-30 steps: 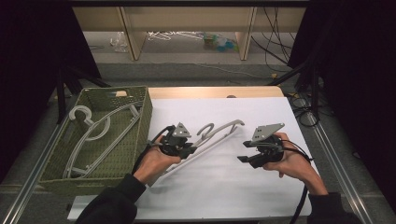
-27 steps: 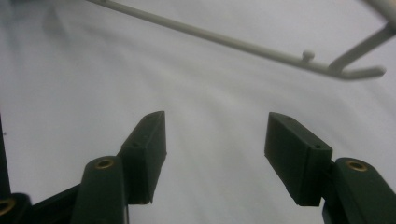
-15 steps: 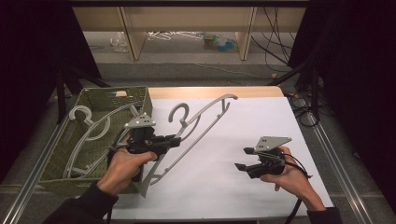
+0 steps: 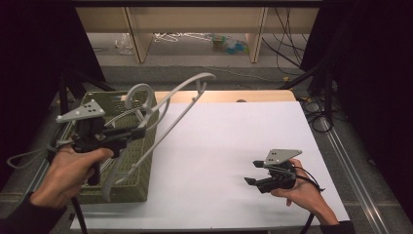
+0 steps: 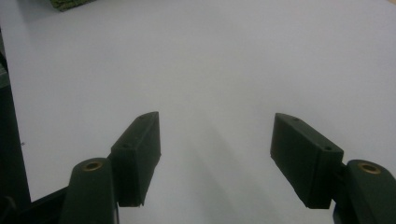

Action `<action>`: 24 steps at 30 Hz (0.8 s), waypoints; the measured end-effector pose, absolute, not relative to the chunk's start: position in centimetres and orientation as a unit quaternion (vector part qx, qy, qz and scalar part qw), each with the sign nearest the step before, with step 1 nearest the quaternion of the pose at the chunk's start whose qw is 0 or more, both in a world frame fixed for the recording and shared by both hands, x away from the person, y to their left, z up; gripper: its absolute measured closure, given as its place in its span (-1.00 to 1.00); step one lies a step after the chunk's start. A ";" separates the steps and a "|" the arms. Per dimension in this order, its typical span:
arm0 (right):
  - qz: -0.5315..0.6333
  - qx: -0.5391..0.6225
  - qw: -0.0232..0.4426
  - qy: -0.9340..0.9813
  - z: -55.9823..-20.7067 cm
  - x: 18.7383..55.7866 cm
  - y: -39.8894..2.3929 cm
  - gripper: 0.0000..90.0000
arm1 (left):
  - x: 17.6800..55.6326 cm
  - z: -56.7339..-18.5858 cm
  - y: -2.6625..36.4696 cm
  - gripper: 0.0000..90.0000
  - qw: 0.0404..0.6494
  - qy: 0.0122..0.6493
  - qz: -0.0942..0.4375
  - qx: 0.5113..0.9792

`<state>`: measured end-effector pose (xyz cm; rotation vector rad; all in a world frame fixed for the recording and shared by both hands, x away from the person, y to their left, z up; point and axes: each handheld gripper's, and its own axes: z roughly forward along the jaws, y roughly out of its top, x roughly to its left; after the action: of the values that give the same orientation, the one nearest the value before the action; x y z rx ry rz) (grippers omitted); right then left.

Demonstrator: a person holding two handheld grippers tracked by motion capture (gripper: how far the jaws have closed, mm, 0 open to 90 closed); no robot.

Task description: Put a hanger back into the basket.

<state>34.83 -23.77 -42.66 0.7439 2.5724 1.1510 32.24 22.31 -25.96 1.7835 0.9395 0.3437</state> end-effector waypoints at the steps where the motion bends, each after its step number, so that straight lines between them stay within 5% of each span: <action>1: 0.393 0.253 0.112 0.877 -42.7 34.8 -23.7 -0.24 | 32.4 -25.9 22.9 0.76 0.518 0.395 0.150 0.743; 24: 0.396 0.237 0.102 0.881 -43.2 34.3 -23.1 -0.28 | 36.2 -28.4 31.6 0.76 0.458 0.460 0.224 0.727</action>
<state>34.30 -23.05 -43.20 0.6988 2.6012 1.1696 36.20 31.63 -28.38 1.7899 1.1338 0.5515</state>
